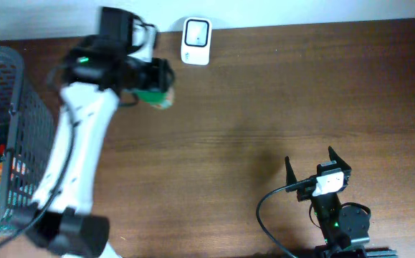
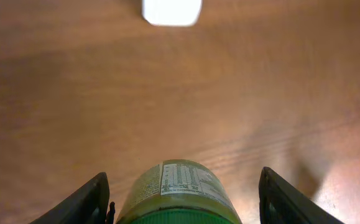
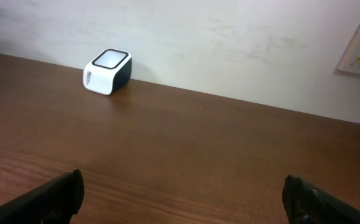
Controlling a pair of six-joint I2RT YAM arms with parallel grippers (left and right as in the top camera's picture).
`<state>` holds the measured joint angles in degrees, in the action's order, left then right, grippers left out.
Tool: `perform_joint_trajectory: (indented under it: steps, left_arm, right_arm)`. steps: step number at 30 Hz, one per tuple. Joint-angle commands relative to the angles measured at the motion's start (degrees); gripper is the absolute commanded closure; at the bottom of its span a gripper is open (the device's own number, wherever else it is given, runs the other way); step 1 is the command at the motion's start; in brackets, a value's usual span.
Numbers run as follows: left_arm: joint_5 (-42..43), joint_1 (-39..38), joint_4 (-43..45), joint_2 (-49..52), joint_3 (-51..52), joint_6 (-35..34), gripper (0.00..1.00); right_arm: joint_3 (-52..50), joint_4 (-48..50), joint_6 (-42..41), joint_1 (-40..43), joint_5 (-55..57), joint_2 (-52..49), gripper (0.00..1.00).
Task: Scan the item barcode
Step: 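Carry the jar to the scanner and hold it before the scanner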
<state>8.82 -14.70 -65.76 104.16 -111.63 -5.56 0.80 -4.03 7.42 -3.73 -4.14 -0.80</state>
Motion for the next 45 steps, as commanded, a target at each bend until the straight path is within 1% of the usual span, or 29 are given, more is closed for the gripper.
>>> perform_joint_trajectory:
  steps: [1,9,13,20,28,33,34,35,36,37,38,41,45]
  left_arm:
    - [0.4,-3.8,0.5,5.3,0.1,-1.8,0.53]
    - [0.4,-10.6,1.2,16.2,0.1,-3.4,0.53]
    - [0.2,-13.6,3.7,20.4,0.1,-3.4,0.52]
    - [-5.2,-16.4,8.0,23.4,0.2,-3.8,0.52]
    - [-5.2,-16.9,10.8,26.8,0.2,-4.1,0.5]
    - [-5.2,-17.2,12.3,27.3,0.2,-4.3,0.46]
    - [-5.2,-17.2,12.2,27.3,0.2,-4.3,0.44]
    - [-5.2,-17.2,12.2,27.3,0.2,-4.3,0.38]
    - [-5.2,-17.2,12.2,27.3,0.2,-4.3,0.28]
    - [-5.2,-17.2,12.2,27.3,0.2,-4.3,0.23]
    - [-5.2,-17.2,12.2,27.3,0.2,-4.3,0.14]
    - [-5.2,-17.1,12.3,27.3,-0.2,-4.3,0.05]
    - [-5.2,-15.9,9.2,26.3,-5.8,-4.2,0.03]
  right_arm:
    - [-0.5,0.0,-0.8,0.4,-0.3,0.5,0.02]
    - [-0.5,0.0,-0.8,0.4,-0.3,0.5,0.02]
    - [-0.5,0.0,-0.8,0.4,-0.3,0.5,0.02]
    - [-0.5,0.0,-0.8,0.4,-0.3,0.5,0.02]
    - [-0.5,0.0,-0.8,0.4,-0.3,0.5,0.02]
    - [-0.5,0.0,-0.8,0.4,-0.3,0.5,0.02]
    - [-0.5,0.0,-0.8,0.4,-0.3,0.5,0.02]
    - [-0.5,0.0,-0.8,0.4,-0.3,0.5,0.02]
    - [-0.5,0.0,-0.8,0.4,-0.3,0.5,0.01]
    - [-0.5,0.0,-0.8,0.4,-0.3,0.5,0.02]
    - [-0.5,0.0,-0.8,0.4,-0.3,0.5,0.02]
    - [-0.5,0.0,-0.8,0.4,-0.3,0.5,0.02]
    - [-0.5,0.0,-0.8,0.4,-0.3,0.5,0.02]
